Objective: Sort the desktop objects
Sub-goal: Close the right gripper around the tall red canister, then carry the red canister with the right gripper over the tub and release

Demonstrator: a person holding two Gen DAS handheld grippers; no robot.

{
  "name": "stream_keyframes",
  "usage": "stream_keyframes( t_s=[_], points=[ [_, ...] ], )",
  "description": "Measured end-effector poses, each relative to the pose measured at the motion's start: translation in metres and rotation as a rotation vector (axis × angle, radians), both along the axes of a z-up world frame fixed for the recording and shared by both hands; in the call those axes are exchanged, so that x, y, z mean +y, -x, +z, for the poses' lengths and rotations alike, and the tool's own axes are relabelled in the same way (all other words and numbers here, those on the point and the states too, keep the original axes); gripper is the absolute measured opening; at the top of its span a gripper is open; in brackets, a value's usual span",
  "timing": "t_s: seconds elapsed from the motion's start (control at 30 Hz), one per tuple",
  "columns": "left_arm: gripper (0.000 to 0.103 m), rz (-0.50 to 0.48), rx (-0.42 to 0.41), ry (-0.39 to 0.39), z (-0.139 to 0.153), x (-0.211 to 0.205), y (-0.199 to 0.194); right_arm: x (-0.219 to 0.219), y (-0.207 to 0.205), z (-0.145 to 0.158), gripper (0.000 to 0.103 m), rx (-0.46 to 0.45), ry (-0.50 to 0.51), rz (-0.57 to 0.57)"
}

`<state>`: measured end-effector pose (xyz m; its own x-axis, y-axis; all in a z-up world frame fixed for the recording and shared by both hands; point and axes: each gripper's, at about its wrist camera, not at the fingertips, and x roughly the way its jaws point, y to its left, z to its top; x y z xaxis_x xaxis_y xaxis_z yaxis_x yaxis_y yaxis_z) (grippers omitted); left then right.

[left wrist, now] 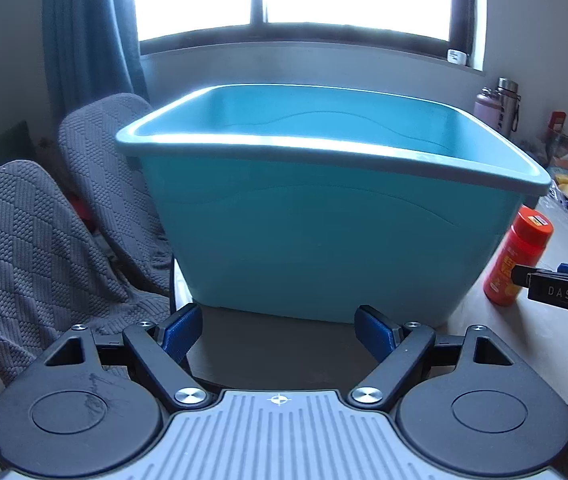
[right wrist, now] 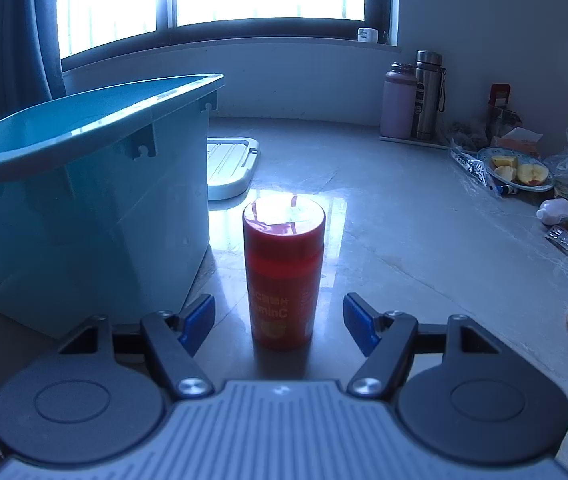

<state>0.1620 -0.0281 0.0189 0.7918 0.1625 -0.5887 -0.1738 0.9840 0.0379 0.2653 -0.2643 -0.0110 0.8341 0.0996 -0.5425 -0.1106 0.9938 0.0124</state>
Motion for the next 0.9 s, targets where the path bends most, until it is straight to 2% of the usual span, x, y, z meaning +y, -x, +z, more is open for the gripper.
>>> stream_keyframes(
  t_s=[0.6,0.67,0.77,0.9],
  points=[
    [0.085,0.034,-0.012,-0.024,0.009,0.011,-0.009,0.008,-0.043,-0.007,0.07,-0.001,0.016,0.01],
    [0.085,0.036,-0.014,-0.02,0.009,0.013,-0.011,0.008,-0.042,-0.007,0.049,-0.006,0.021,0.002],
    [0.085,0.034,-0.021,-0.019,0.009,0.014,-0.013,0.004,-0.038,-0.004,0.049,-0.002,-0.013,0.0],
    [0.085,0.032,-0.024,-0.006,0.008,0.018,-0.017,0.006,-0.031,0.0,0.049,-0.002,0.016,-0.018]
  ],
)
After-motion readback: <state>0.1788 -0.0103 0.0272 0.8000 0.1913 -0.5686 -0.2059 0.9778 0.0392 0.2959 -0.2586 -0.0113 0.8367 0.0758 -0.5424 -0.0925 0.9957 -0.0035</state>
